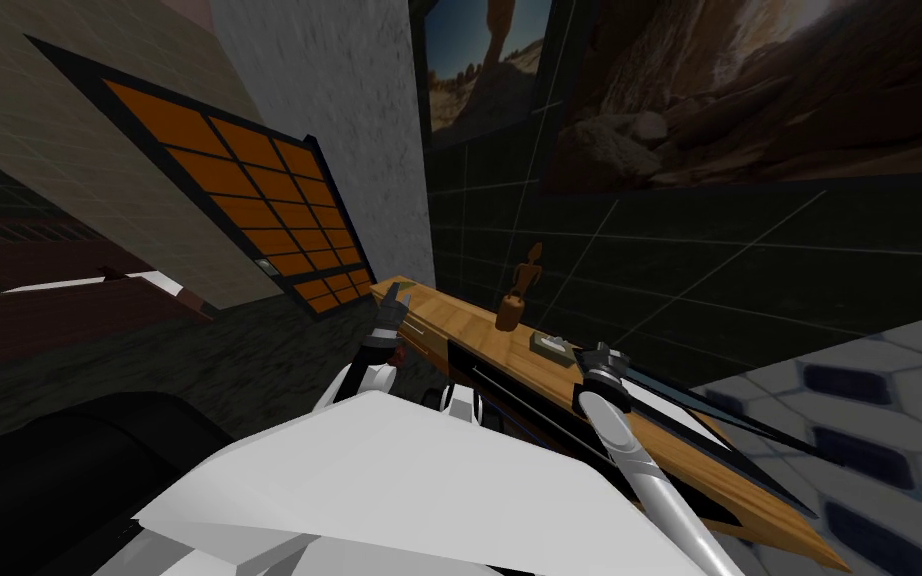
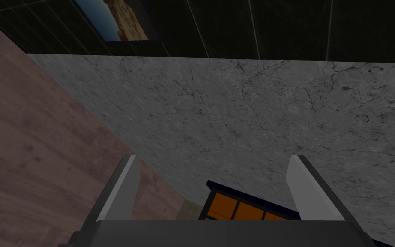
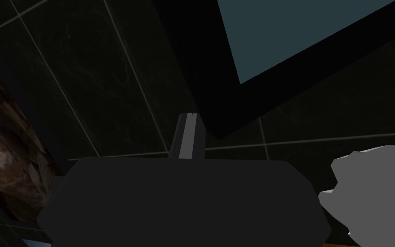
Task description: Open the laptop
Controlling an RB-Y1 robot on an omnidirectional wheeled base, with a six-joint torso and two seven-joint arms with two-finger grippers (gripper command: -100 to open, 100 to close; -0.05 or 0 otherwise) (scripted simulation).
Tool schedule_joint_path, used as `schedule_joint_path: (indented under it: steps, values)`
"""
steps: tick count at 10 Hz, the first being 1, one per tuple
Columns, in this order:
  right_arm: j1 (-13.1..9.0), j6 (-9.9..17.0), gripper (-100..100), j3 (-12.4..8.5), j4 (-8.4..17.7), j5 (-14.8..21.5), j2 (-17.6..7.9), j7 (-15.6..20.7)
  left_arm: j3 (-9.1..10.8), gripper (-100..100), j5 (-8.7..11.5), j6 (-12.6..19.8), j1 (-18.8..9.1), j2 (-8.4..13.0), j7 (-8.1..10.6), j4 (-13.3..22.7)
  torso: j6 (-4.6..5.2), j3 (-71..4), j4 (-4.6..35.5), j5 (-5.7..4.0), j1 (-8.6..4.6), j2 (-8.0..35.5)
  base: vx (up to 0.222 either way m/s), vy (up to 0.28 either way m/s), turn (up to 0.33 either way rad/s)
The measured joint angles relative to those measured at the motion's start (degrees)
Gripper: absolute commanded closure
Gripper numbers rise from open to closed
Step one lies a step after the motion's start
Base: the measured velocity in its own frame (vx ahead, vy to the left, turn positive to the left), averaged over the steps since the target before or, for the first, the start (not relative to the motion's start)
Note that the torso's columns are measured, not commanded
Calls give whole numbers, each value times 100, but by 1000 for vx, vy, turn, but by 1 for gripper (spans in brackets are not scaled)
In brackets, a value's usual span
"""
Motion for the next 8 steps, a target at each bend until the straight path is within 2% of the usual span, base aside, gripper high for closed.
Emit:
schedule_joint_path:
  steps: [8]
  values:
    - [-332,-405,-100,-265,-344,-421,471,1053,0,0,0,0,0,0,0,0,4,3,2,2,1,5,-24,-27,-15]
